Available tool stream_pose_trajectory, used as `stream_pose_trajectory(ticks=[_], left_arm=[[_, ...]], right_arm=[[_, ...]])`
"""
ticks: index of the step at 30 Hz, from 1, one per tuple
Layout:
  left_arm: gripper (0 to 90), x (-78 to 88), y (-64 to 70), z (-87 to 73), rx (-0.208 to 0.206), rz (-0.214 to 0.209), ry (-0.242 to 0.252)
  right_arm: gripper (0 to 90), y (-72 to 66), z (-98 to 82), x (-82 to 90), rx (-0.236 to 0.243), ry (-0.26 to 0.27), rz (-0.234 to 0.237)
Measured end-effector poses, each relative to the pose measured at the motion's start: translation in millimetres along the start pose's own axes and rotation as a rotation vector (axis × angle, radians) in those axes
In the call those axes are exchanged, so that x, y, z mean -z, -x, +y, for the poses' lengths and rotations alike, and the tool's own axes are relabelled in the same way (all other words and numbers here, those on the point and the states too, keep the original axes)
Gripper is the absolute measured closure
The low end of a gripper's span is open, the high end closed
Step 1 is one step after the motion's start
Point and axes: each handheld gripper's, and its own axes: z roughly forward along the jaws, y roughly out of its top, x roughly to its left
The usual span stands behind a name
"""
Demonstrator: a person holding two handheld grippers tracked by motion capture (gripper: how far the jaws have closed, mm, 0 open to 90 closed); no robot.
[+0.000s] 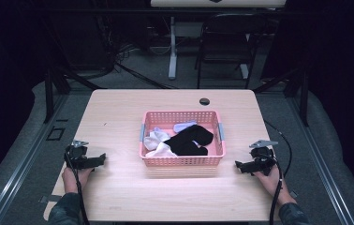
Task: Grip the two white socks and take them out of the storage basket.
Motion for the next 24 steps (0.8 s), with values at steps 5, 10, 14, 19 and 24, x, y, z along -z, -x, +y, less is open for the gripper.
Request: stream_pose_trajectory(ticks=[5, 10, 14, 19, 24], left_arm=[[0.5, -0.1, -0.1, 0.0, -0.001, -0.001, 0.001], [0.5, -0.3, -0.4, 0.2, -0.003, -0.003, 0.002], [0.5, -0.2, -0.6, 0.3, -0.008, -0.004, 0.000], [0.0, 0.1, 1.2, 1.3, -0.051, -0.029, -0.006], [0.0, 2.4, 1.4, 2.1, -0.075, -0.087, -0.029]], right_arm=[[0.0, -0.7, -0.5, 0.0, 0.041, 0.004, 0.036], [0.0, -0.8, -2.4, 1.0, 0.050, 0.012, 0.043], [0.0, -0.9, -3.0, 1.2, 0.051, 0.015, 0.043], [0.0, -1.1, -3.7, 1.7, 0.050, 0.015, 0.043], [0.0, -1.5, -3.4, 1.5, 0.051, 0.016, 0.045]])
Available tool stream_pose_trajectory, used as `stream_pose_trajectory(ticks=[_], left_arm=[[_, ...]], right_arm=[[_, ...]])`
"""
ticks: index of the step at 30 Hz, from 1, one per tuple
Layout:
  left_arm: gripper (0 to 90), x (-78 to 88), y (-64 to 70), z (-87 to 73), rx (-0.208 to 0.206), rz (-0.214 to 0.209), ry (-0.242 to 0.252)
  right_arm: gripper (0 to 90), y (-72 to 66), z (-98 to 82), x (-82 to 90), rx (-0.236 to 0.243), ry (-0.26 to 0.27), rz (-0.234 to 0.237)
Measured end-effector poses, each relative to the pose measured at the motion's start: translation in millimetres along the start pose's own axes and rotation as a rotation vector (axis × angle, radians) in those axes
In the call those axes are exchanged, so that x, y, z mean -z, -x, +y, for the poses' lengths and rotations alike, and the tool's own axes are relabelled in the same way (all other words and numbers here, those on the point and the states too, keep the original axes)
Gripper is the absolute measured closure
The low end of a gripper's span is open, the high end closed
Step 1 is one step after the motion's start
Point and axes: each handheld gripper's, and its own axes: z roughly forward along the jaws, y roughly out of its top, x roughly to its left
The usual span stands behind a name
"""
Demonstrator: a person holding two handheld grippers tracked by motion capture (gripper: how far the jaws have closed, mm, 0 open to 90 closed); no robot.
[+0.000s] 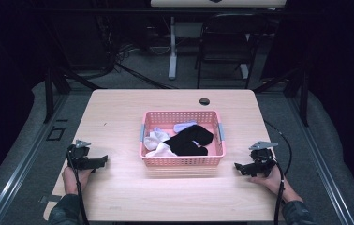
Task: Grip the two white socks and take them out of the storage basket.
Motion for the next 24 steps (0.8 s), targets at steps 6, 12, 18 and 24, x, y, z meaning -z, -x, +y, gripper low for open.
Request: stream_pose_trajectory(ticks=[6, 12, 18, 24], left_arm=[[0.1, 9.4, -3.0, 1.4, 0.005, -0.035, 0.014], [0.1, 28.9, -2.1, 13.6, 0.000, -0.073, 0.060], [0.0, 43.8, 6.3, 31.2, -0.037, -0.101, 0.102], [0.0, 50.7, 25.5, 47.8, -0.120, -0.140, 0.105]], right_arm=[[0.0, -0.2, 1.1, -1.2, 0.001, 0.001, -0.001], [0.0, -0.4, 2.2, -2.3, -0.001, 0.003, -0.004], [0.0, -0.8, 2.1, -2.0, -0.005, 0.001, -0.007], [0.0, -1.1, 1.7, -1.7, -0.010, 0.003, -0.004]])
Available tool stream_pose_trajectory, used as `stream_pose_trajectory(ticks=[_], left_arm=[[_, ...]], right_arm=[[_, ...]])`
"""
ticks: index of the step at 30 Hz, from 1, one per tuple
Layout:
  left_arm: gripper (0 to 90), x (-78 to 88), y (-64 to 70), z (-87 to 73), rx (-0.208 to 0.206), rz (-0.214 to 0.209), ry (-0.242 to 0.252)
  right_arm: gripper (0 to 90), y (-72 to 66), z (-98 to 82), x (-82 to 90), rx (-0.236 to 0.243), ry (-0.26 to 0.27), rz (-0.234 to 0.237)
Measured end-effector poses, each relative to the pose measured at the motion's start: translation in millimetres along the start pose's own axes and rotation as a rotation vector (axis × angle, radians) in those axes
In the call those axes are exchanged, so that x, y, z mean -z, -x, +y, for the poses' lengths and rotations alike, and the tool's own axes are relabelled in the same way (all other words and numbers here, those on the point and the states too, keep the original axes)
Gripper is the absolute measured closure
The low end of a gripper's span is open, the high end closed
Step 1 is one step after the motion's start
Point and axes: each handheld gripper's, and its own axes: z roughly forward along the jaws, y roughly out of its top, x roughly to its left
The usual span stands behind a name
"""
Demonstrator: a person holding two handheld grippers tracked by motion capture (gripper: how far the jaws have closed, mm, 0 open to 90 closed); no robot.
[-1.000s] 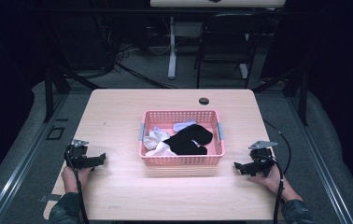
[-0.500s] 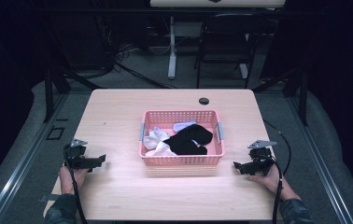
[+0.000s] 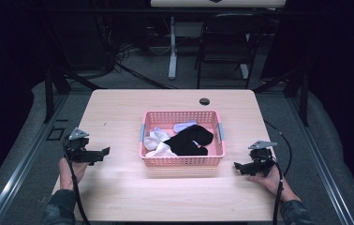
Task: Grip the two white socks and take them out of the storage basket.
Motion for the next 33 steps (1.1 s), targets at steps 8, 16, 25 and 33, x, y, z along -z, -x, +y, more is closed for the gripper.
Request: stream_pose_trajectory(ticks=[8, 16, 25, 33], left_arm=[[0.0, -2.7, 20.8, 25.4, -0.087, -0.040, 0.021], [0.0, -7.4, 34.2, 48.5, -0.154, -0.063, 0.016], [0.0, -20.1, 55.0, 79.9, -0.240, -0.111, -0.007], [0.0, -39.1, 71.5, 99.4, -0.321, -0.154, -0.054]], right_arm=[[0.0, -0.3, -0.4, 0.1, -0.004, 0.001, -0.002], [0.0, -0.2, -0.3, 0.1, -0.004, 0.001, -0.002], [0.0, -0.1, -0.2, 0.0, -0.004, 0.001, -0.003], [0.0, 0.0, -0.3, 0.2, -0.004, -0.001, -0.010]])
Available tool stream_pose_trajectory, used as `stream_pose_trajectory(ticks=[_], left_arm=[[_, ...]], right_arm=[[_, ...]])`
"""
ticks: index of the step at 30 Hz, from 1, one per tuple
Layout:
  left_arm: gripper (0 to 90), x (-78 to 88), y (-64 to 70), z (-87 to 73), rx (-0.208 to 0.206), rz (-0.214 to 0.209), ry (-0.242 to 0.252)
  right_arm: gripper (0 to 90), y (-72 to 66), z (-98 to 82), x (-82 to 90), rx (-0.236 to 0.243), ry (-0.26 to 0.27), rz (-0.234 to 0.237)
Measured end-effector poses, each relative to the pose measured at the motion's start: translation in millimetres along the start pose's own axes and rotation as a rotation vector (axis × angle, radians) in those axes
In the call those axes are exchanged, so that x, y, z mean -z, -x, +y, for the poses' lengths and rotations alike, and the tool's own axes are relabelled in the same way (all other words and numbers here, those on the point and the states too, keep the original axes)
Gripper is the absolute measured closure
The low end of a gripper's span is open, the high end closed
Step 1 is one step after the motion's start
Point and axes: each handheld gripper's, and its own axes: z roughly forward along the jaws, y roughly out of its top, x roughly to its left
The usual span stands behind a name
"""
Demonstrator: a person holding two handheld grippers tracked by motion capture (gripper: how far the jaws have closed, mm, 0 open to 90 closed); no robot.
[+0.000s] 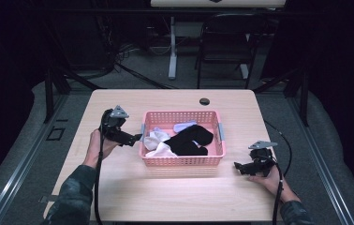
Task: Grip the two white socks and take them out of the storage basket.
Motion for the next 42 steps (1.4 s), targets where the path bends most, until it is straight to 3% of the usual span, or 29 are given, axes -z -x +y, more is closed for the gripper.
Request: stream_pose_trajectory(ticks=[3, 10, 19, 34, 42], left_arm=[[0.1, -10.4, 3.2, 7.6, -0.040, -0.029, -0.038], [3.2, -24.6, 7.9, 18.8, -0.083, -0.063, -0.095], [17.2, -42.8, 12.4, 31.1, -0.143, -0.113, -0.190], [47.9, -68.1, 19.6, 38.3, -0.179, -0.127, -0.337], [77.8, -70.7, 25.0, 43.2, -0.216, -0.150, -0.355]], right_arm=[[0.0, 0.1, 0.0, 0.0, 0.000, 0.000, 0.000], [0.0, 0.2, -0.1, 0.0, 0.000, 0.001, 0.000], [0.0, 0.3, 0.0, -0.1, 0.001, 0.000, 0.000], [0.0, 0.3, 0.0, 0.0, 0.001, 0.000, 0.000], [0.0, 0.2, 0.1, 0.1, 0.000, -0.002, 0.000]])
